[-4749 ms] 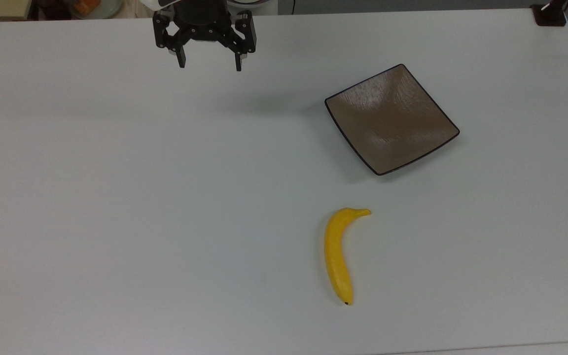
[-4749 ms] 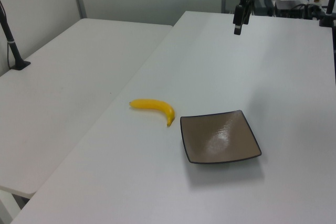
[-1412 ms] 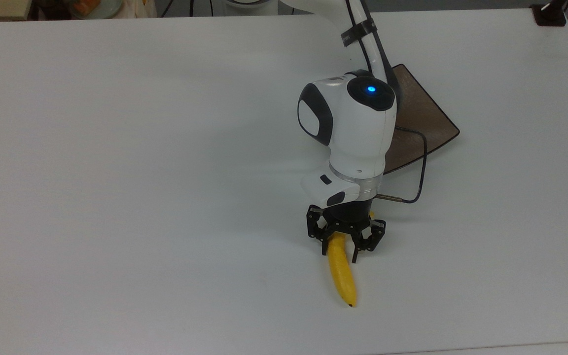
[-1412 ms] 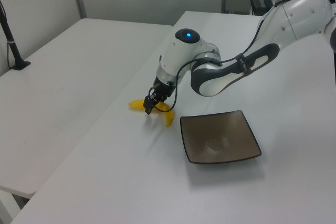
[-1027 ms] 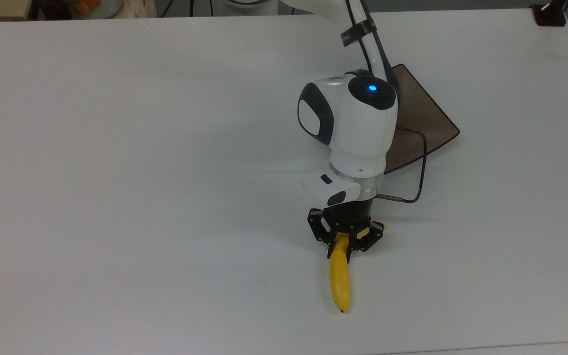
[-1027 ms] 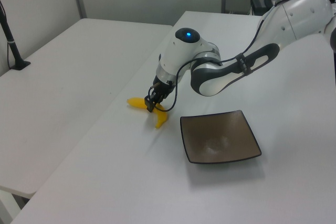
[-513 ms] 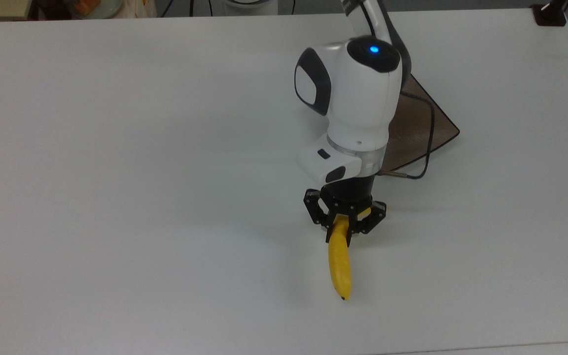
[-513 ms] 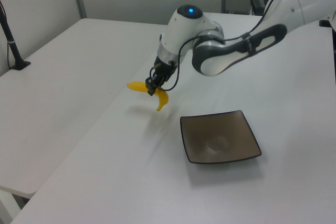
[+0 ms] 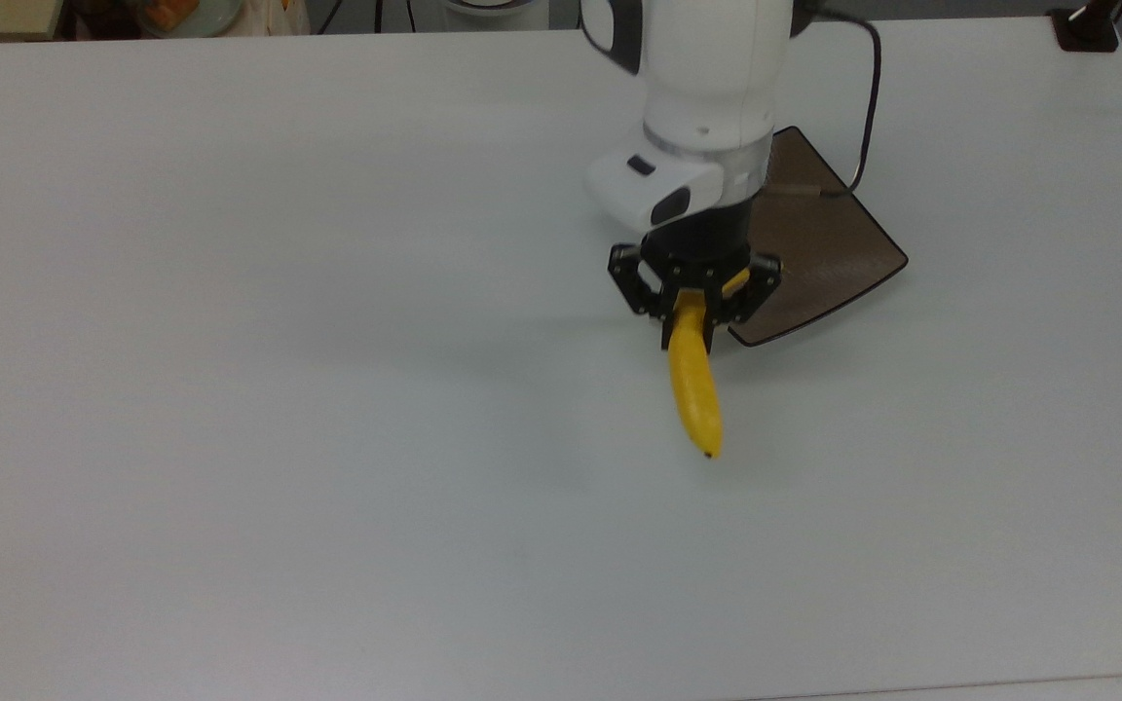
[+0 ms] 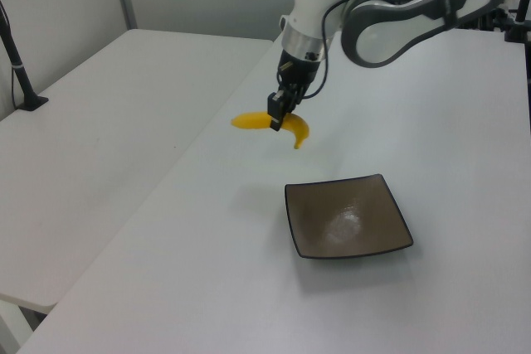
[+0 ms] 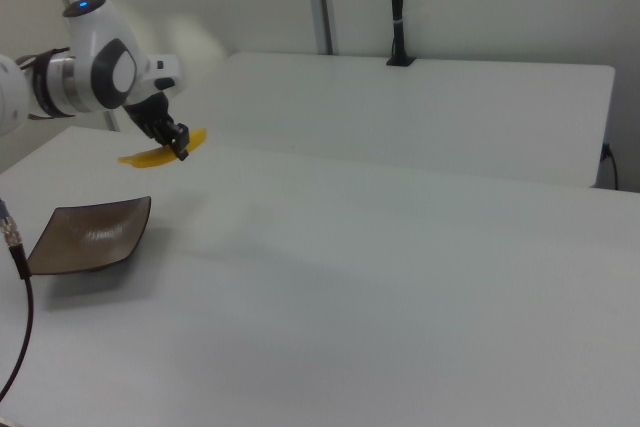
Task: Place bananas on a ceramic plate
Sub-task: 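Lift the banana and carry it over the brown square plate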
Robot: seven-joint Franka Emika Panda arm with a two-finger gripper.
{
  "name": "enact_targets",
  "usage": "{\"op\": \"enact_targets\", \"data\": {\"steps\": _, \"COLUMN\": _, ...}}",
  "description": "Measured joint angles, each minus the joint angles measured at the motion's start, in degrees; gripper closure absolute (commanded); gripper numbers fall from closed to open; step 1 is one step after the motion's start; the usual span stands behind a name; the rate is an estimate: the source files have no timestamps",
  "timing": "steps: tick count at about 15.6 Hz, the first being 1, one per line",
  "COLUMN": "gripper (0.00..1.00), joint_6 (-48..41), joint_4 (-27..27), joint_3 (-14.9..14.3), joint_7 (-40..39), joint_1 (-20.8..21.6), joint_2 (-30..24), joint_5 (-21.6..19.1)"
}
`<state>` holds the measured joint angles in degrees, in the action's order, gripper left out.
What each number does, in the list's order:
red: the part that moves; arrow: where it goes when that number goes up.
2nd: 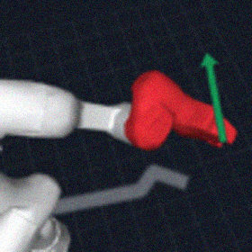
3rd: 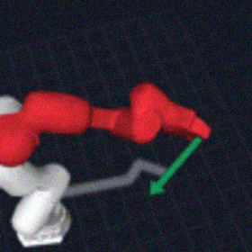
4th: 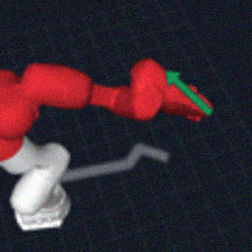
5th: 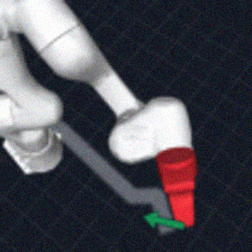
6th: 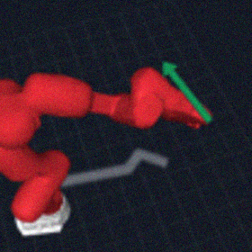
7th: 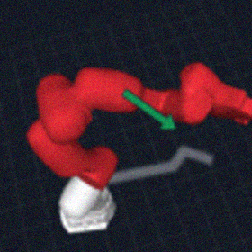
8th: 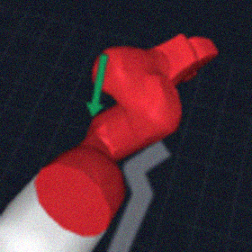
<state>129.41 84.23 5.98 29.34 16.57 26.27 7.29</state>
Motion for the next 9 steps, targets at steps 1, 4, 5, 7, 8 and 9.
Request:
{"op": "enact_targets", "data": {"steps": 1, "gripper": 0.89, "joint_6": -0.07, "joint_4": 2.8, "joint_3": 0.66, "joint_7": 0.0, "joint_1": 0.02, "joint_2": -2.27, "joint_5": -0.03}}
{"op": "enact_targets", "data": {"steps": 4, "gripper": 0.89, "joint_6": -0.15, "joint_4": 11.23, "joint_3": 2.84, "joint_7": 0.0, "joint_1": 0.05, "joint_2": -8.78, "joint_5": -0.41}}
{"op": "enact_targets", "data": {"steps": 5, "gripper": 0.87, "joint_6": -0.15, "joint_4": 13.53, "joint_3": 3.59, "joint_7": 0.0, "joint_1": 0.09, "joint_2": -10.54, "joint_5": -0.74}}
{"op": "enact_targets", "data": {"steps": 7, "gripper": 0.87, "joint_6": -0.15, "joint_4": 17.85, "joint_3": 4.96, "joint_7": 0.0, "joint_1": 0.19, "joint_2": -13.75, "joint_5": -1.36}}
{"op": "enact_targets", "data": {"steps": 8, "gripper": 0.87, "joint_6": -0.15, "joint_4": 19.34, "joint_3": 5.86, "joint_7": 0.13, "joint_1": 0.22, "joint_2": -14.75, "joint_5": -1.54}}
{"op": "enact_targets", "data": {"steps": 9, "gripper": 0.8, "joint_6": -0.25, "joint_4": 19.95, "joint_3": 6.5, "joint_7": 0.52, "joint_1": 0.22, "joint_2": -15.09, "joint_5": -1.63}}
